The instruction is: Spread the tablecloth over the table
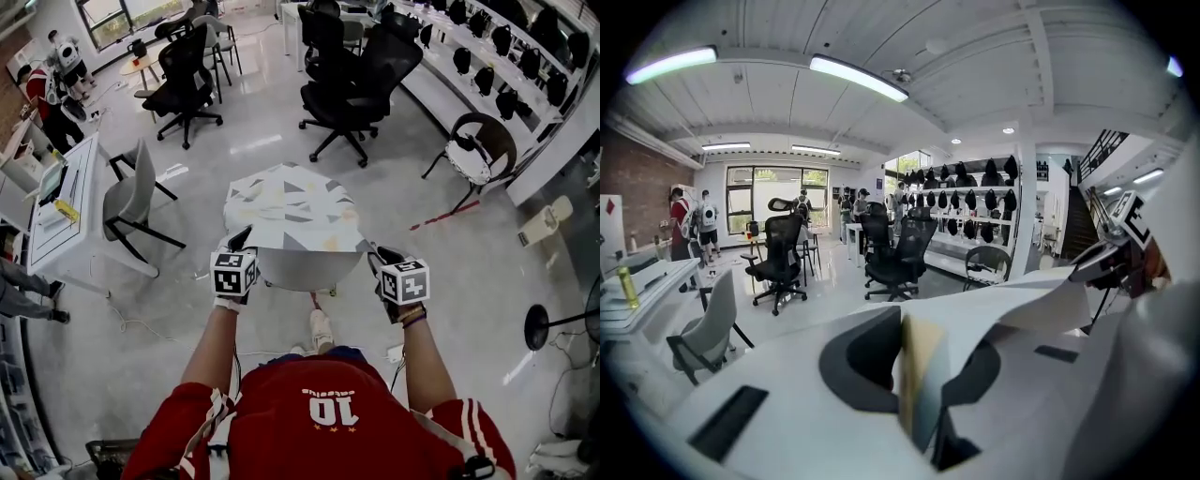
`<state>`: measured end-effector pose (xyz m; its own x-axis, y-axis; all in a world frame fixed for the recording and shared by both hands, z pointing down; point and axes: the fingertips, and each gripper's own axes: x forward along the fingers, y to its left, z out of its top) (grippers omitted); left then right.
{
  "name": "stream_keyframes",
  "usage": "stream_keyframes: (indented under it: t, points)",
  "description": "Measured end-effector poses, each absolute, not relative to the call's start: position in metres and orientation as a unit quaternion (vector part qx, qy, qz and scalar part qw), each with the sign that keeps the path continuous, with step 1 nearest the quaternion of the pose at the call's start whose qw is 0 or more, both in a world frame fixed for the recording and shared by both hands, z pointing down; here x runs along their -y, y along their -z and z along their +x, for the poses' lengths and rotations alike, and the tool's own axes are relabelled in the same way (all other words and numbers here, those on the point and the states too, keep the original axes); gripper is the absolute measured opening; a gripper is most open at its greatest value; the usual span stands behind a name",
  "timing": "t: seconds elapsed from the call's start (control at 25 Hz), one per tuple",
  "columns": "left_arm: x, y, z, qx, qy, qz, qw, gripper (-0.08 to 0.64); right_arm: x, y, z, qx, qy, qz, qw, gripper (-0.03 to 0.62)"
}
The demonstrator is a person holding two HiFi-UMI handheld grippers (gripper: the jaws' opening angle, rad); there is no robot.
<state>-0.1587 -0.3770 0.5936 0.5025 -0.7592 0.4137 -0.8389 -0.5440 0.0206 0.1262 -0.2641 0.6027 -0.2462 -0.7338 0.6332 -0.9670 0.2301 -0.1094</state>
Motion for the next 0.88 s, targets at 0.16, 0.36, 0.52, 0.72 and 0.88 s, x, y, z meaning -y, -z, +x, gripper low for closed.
stream_keyframes:
  t: [0.16,0.36,0.52,0.72,0.88]
  points:
    - [0.377,-0.596,-0.156,0.465,-0.18,0.858,0.121,0.041,0.246,-0.588,0.133,0.746,-0.24,0.58,0.223,0.1]
    - [0.372,-0.619,-0.142,0.448,-0.227,0.855,0.13,0.052,0.241,-0.569,0.157,0.732,-0.234,0.612,0.186,0.091]
    - [0.364,-0.632,-0.13,0.44,-0.25,0.853,0.126,0.052,0.235,-0.57,0.158,0.733,-0.238,0.61,0.186,0.089]
    - [0.355,-0.637,-0.135,0.419,-0.288,0.854,0.106,0.107,0.234,-0.577,0.144,0.742,-0.248,0.596,0.183,0.087]
    - [0.348,-0.643,-0.145,0.409,-0.303,0.854,0.103,0.158,0.247,-0.576,0.128,0.754,-0.245,0.582,0.181,0.086]
